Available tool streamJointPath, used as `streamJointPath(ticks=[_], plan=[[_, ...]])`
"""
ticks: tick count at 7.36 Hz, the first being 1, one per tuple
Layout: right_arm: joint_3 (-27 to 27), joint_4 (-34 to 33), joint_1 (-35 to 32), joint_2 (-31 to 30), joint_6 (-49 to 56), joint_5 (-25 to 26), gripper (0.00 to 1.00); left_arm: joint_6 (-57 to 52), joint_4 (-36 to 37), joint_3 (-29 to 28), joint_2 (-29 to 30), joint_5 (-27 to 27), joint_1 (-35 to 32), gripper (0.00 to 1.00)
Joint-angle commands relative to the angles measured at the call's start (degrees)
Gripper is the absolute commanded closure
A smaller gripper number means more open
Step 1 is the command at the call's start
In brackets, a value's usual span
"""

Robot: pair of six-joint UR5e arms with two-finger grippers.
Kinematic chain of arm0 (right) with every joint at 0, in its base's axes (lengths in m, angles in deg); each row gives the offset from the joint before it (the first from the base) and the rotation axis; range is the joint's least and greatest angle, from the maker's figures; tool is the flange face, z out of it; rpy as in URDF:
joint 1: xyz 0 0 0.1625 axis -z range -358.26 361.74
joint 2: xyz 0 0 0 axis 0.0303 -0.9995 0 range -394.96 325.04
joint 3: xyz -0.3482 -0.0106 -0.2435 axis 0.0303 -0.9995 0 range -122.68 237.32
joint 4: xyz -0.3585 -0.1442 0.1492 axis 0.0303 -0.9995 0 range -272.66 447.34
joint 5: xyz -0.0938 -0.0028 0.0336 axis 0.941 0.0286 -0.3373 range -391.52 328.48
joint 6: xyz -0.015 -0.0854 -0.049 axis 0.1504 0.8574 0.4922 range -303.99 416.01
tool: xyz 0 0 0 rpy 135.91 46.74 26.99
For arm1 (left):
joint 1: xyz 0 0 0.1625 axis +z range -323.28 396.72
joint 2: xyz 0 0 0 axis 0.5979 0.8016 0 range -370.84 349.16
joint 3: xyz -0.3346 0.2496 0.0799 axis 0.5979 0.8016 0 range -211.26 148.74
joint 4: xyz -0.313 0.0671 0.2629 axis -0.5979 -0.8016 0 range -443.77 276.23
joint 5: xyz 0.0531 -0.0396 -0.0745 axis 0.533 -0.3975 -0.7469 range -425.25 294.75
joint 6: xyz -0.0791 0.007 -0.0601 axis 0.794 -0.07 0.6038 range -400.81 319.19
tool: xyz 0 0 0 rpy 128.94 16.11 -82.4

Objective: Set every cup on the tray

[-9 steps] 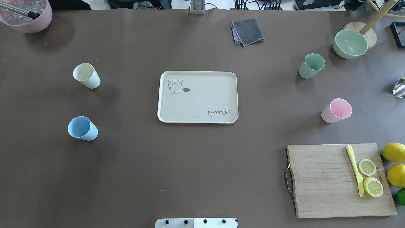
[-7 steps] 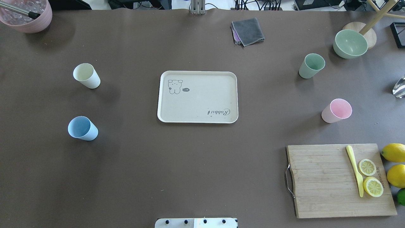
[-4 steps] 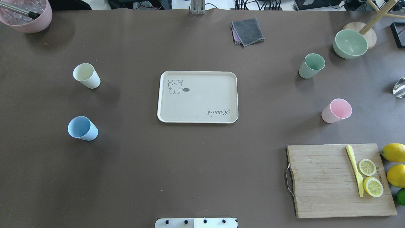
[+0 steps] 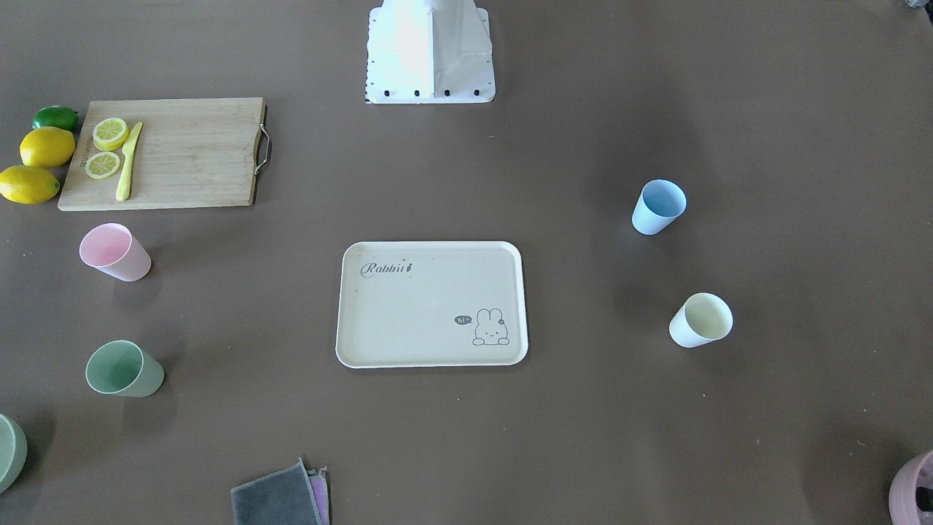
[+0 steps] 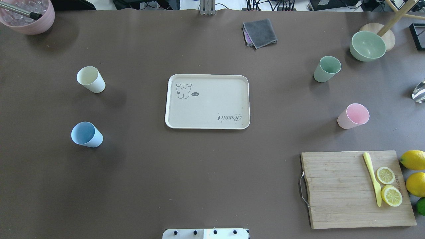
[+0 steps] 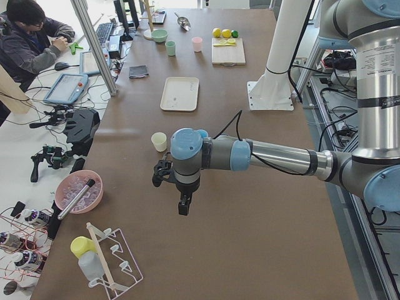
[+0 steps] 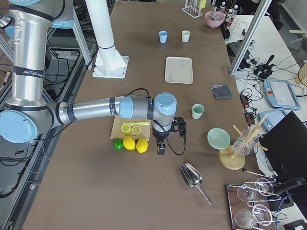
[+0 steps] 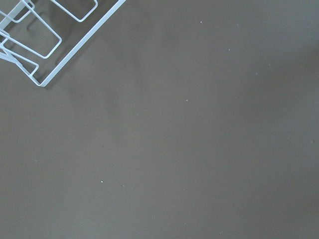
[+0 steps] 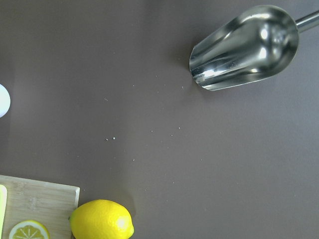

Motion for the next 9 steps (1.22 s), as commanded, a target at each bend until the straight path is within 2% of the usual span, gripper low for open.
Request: streamJointPath(ticks=[1,3,5,6,7,8,9], plan=[[0.10,5.68,-1.27,3.82,-0.46,0.12,0.00,0.00,-4.29,-2.35,8.07,0.28,0.14,0.02],[-0.08,6.23,-2.25,4.27,-0.28,-0.06,0.00,0.62,-10.28,-4.21,8.81,-0.15,0.23,0.02],[-3.04,7.63,-2.16,4.96,-0.46,-3.55,0.00,1.23,-11.45,-6.65,13.00,-0.16,0.75,0.02],[-3.24,8.51,-2.16,6.54,-4.29,-3.49,0.00,3.15,-12.14,-7.63,14.08,-0.07,3.19,0.02],[-3.24,8.78,0.27,7.77,-9.81,-3.40,0.00,8.39,-16.94,-8.86,14.87,0.02,6.26,0.02],[-3.15,8.78,2.82,9.61,-15.17,-3.31,0.00,14.62,-21.94,-12.61,16.79,0.37,12.99,0.02],[-3.15,8.87,6.41,11.89,-21.31,-2.70,0.00,21.55,-26.69,-19.00,21.07,0.46,16.63,0.02]])
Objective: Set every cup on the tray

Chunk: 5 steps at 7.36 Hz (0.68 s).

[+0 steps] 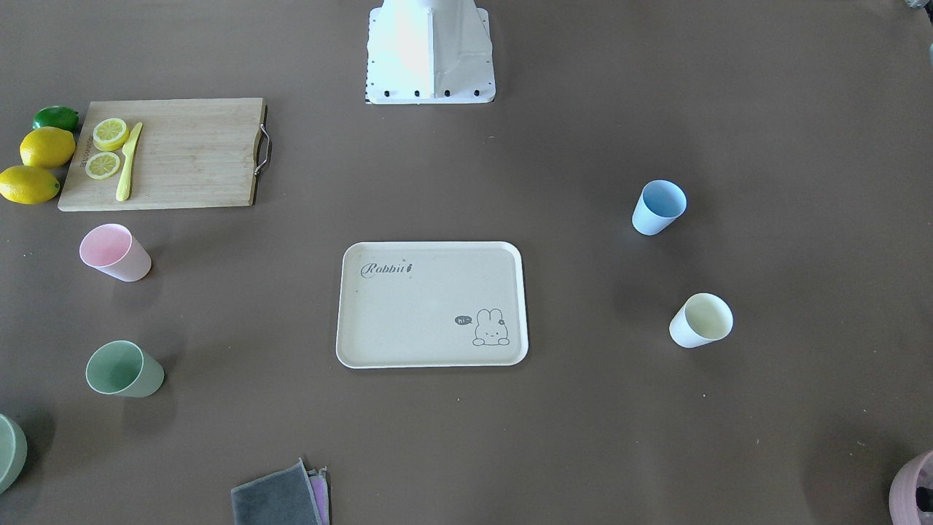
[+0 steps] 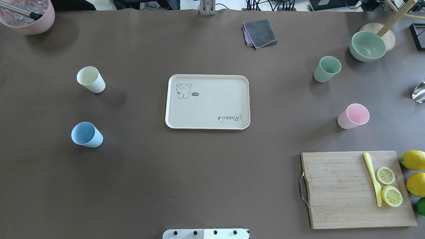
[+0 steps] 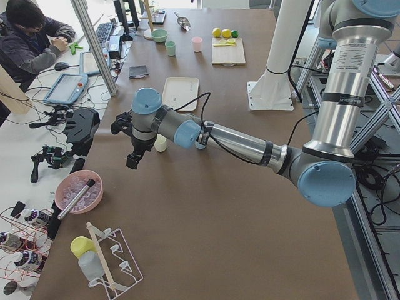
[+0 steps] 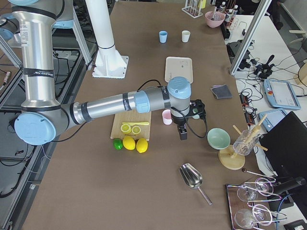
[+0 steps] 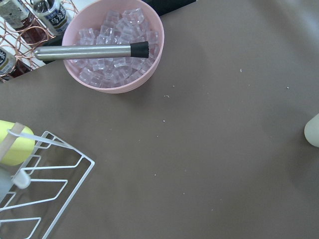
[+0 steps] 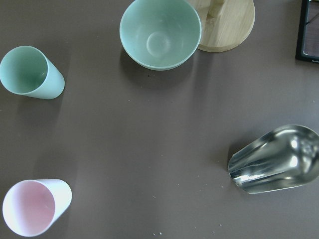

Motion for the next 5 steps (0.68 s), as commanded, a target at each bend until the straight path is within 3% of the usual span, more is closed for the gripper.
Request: streamJointPath(ticks=[1,2,3,5], plan=[[0.07,1.37,7.78,4.36,-13.14,2.23,0.00,13.97,-12.14,-12.72,7.06,0.20,9.28,0.02],[-0.28,5.99,11.30,4.38,-18.60,3.81,0.00,18.04,-17.17,-17.48,9.18,0.29,12.45,0.02],[-0.28,9.78,13.77,4.38,-23.96,5.48,0.00,21.99,-18.52,-18.83,10.51,0.29,14.13,0.02],[-0.28,11.23,14.94,4.38,-25.68,5.59,0.00,25.63,-19.23,-18.85,11.66,3.70,17.30,0.02]])
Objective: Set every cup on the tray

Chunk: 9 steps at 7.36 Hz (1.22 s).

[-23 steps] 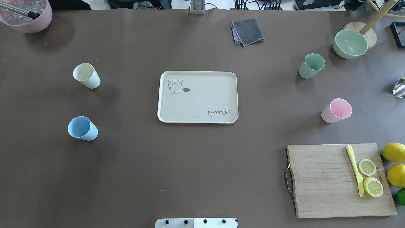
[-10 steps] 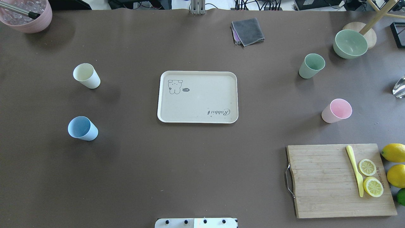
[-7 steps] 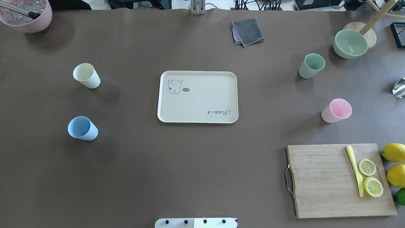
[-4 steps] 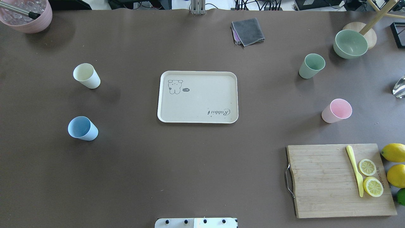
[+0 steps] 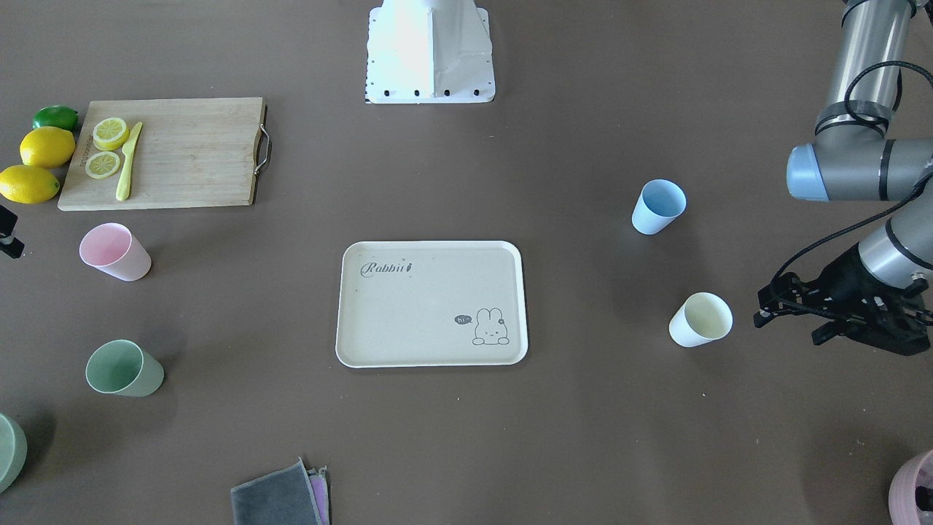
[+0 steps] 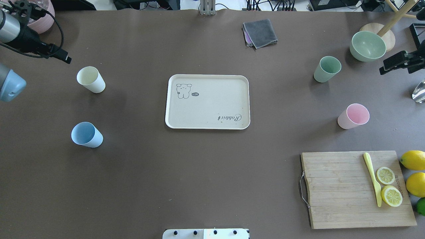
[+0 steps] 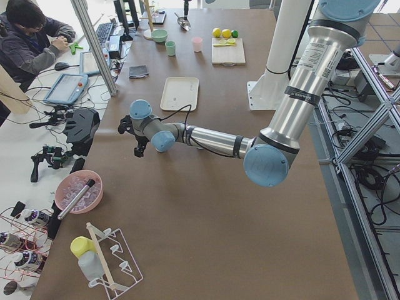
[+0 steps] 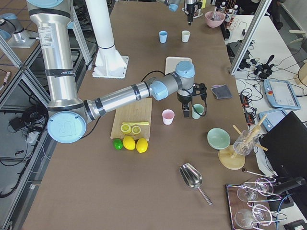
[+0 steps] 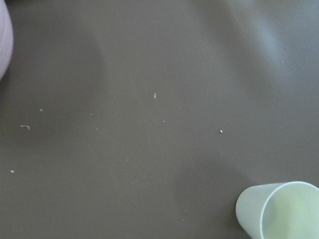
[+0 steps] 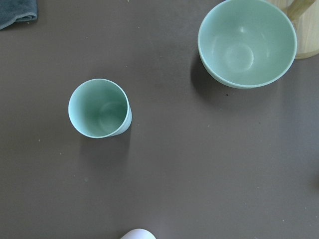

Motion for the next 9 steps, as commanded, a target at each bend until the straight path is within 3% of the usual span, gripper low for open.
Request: streamJointPath(ticks=[1,2,4,5,6,9], plan=[[-0.02,1.15,1.03,0.04,-1.56,0.41,0.00,5.67,-3.76,-0.55,0.68,2.11,4.07,0.03],[-0.02,1.15,1.03,0.04,-1.56,0.41,0.00,7.35,-6.58,-1.24,0.42,4.90,6.61,0.08],[-0.11,1.15,1.03,0.04,-1.56,0.59,0.00,6.76,-7.48,-1.16,-0.20,6.33,7.78,0.56],[-0.02,1.15,1.12,-0.05,-1.65,0.67,0.00,6.76,-7.57,-1.08,-1.25,6.33,7.87,0.70],[-0.02,1.15,1.12,-0.05,-1.56,0.67,0.00,6.84,-7.57,-0.90,-1.43,6.42,7.96,0.98],[-0.11,1.15,1.12,-0.14,-1.65,0.67,0.00,8.68,-4.95,2.70,0.84,6.16,8.05,1.00]])
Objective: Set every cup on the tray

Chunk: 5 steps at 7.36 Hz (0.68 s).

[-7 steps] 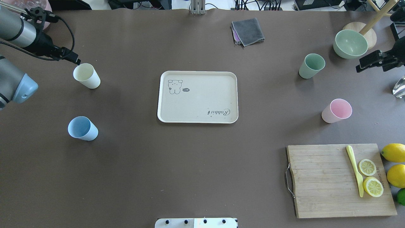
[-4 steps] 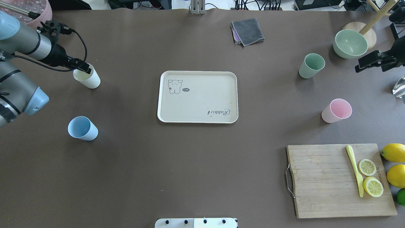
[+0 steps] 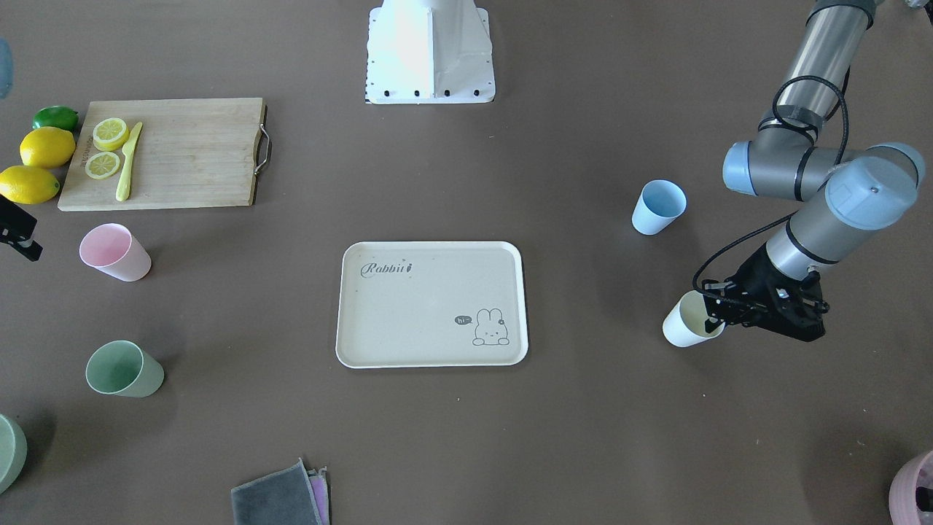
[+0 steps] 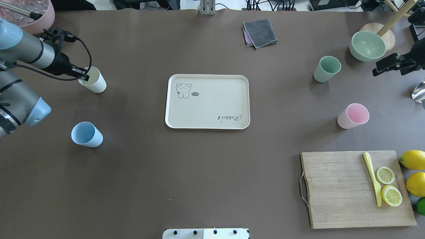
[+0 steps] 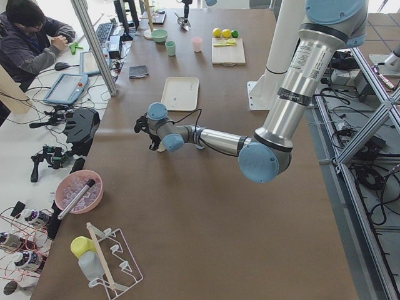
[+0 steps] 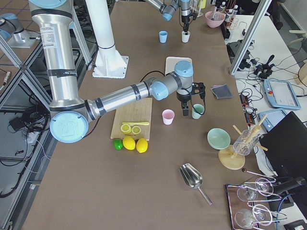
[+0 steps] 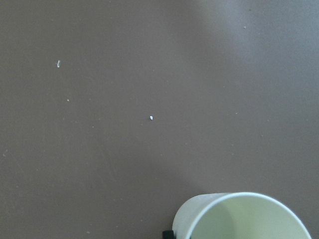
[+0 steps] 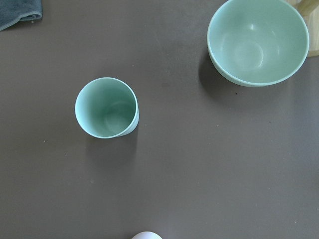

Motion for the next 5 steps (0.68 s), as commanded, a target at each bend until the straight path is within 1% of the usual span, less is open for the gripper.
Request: streamJointPath(ticks=[1,2,3,4,5], plan=[[-0.02,0.00,0.18,-0.03,0.02,0.35,0.00,6.51,6.25,2.21,5.29,0.31,0.60,1.00],[-0.02,0.00,0.53,-0.12,-0.15,0.53,0.00,9.70,9.17,2.13,9.42,0.93,4.52,1.00],[-0.02,0.00,0.70,-0.12,-0.33,0.53,0.00,15.82,9.90,0.91,13.99,7.81,10.21,1.00],[-0.02,0.00,0.79,-0.12,-0.24,0.62,0.00,18.76,9.91,-0.84,17.51,10.40,12.88,1.00],[-0.10,0.00,0.88,-0.21,-0.33,0.62,0.00,20.35,9.91,-2.86,19.55,10.51,14.38,1.00]])
